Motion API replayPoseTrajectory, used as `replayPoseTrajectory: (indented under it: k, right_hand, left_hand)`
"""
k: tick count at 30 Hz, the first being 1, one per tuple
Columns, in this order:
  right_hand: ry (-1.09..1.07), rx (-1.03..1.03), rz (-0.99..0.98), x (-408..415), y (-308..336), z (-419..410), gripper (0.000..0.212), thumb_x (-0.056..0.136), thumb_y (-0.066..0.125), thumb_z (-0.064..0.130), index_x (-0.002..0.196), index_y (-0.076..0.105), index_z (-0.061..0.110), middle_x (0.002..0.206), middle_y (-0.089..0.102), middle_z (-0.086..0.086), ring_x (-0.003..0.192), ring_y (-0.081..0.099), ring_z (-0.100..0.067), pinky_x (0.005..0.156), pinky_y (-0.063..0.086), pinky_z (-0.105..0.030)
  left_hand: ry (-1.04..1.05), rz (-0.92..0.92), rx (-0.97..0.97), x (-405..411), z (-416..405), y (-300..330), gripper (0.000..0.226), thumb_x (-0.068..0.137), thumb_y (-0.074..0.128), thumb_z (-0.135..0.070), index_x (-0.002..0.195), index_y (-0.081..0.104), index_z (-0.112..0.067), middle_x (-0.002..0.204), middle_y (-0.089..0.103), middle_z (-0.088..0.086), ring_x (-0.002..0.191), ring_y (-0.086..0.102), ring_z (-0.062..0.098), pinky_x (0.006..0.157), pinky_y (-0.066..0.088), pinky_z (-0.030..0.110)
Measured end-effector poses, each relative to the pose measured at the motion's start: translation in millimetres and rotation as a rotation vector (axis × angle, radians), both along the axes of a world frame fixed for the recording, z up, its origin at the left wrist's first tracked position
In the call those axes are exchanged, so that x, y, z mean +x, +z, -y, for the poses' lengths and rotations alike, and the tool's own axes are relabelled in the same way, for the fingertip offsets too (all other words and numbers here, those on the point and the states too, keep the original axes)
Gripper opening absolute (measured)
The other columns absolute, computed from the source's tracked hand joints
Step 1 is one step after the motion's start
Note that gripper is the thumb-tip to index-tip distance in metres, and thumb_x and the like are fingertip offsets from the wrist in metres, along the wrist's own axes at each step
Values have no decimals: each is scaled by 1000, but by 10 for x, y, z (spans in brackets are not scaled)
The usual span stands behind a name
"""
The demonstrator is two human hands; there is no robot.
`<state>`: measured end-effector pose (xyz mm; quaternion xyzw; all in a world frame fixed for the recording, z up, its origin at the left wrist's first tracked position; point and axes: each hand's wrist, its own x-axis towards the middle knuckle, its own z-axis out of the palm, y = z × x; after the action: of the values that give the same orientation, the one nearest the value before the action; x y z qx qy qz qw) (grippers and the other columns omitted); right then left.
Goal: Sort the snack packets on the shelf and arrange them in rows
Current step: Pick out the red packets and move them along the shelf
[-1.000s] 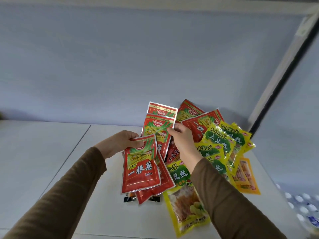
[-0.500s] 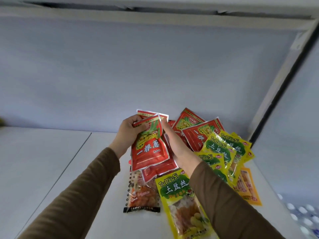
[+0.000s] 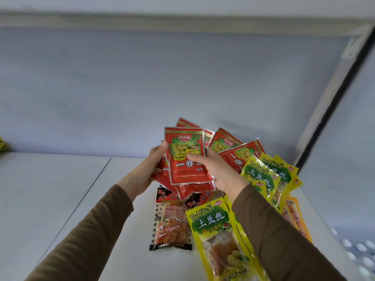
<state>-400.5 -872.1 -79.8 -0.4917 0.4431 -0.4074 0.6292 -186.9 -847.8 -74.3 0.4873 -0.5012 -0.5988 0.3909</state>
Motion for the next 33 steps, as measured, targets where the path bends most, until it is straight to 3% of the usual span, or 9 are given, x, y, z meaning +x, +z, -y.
replayPoseTrajectory:
  k: [7, 11, 13, 15, 17, 19, 24, 29, 33]
  right_hand:
    - [-165, -76, 11, 287, 4, -127, 52, 78, 84, 38, 121, 54, 38, 111, 74, 5, 94, 75, -16, 77, 62, -40]
    - [-65, -50, -51, 254, 62, -164, 57, 86, 69, 58, 135, 44, 42, 130, 63, 12, 123, 60, -14, 88, 55, -32]
    - [-29, -29, -132, 139, 135, -171, 77, 83, 52, 79, 149, 33, 42, 149, 47, 14, 142, 40, -19, 109, 40, -44]
    - [-119, -170, -286, -64, 204, -139, 82, 84, 39, 85, 150, 37, 36, 151, 45, 10, 141, 42, -21, 110, 38, -44]
    - [-345, -357, -470, -405, 246, -58, 67, 91, 45, 73, 140, 47, 27, 136, 55, 10, 127, 54, -17, 93, 45, -31]
    - [-580, -426, -739, -841, 257, 67, 57, 95, 57, 55, 137, 50, 18, 131, 59, 2, 117, 58, -19, 95, 49, -36]
    - [-645, -191, -1255, -1554, 227, 359, 63, 94, 59, 51, 140, 44, 11, 136, 57, -14, 126, 52, -35, 101, 41, -44]
    - [-380, -53, -1195, -1514, 230, 549, 33, 92, 68, 43, 105, 63, 13, 105, 71, -7, 90, 67, -24, 89, 55, -40]
    - [-393, -148, -1125, -1363, 208, 631, 29, 86, 78, 31, 104, 63, 15, 105, 69, -6, 95, 66, -27, 87, 52, -39]
  left_hand:
    - [-140, -140, 55, -204, -108, -85, 73, 76, 82, -48, 139, 48, -32, 122, 74, 6, 107, 74, 31, 77, 62, 33]
    - [-87, -191, 61, -244, -106, -131, 67, 79, 84, -29, 138, 52, -23, 117, 76, 8, 100, 76, 32, 70, 62, 33]
    - [-72, -210, 63, -269, -108, -142, 72, 75, 87, -29, 136, 52, -23, 117, 76, 8, 100, 76, 32, 70, 63, 34]
    - [-67, -211, 64, -280, -108, -154, 81, 65, 92, -35, 135, 52, -25, 116, 76, 7, 101, 76, 32, 71, 63, 35]
    - [-62, -216, 68, -259, -101, -170, 84, 62, 92, -38, 134, 52, -27, 116, 76, 6, 102, 76, 32, 71, 63, 35]
    - [-62, -231, 75, -221, -97, -196, 79, 67, 91, -37, 134, 51, -28, 116, 77, 6, 101, 76, 32, 70, 63, 35]
    - [-43, -224, 88, -220, -111, -234, 82, 65, 92, -38, 135, 50, -30, 116, 77, 6, 101, 76, 32, 70, 63, 36]
    - [-62, -225, 75, -234, -119, -231, 83, 63, 92, -39, 134, 50, -30, 117, 76, 6, 102, 75, 32, 71, 63, 36]
    - [-39, -220, 67, -204, -119, -222, 79, 65, 91, -39, 134, 51, -30, 116, 76, 4, 102, 76, 31, 71, 63, 35]
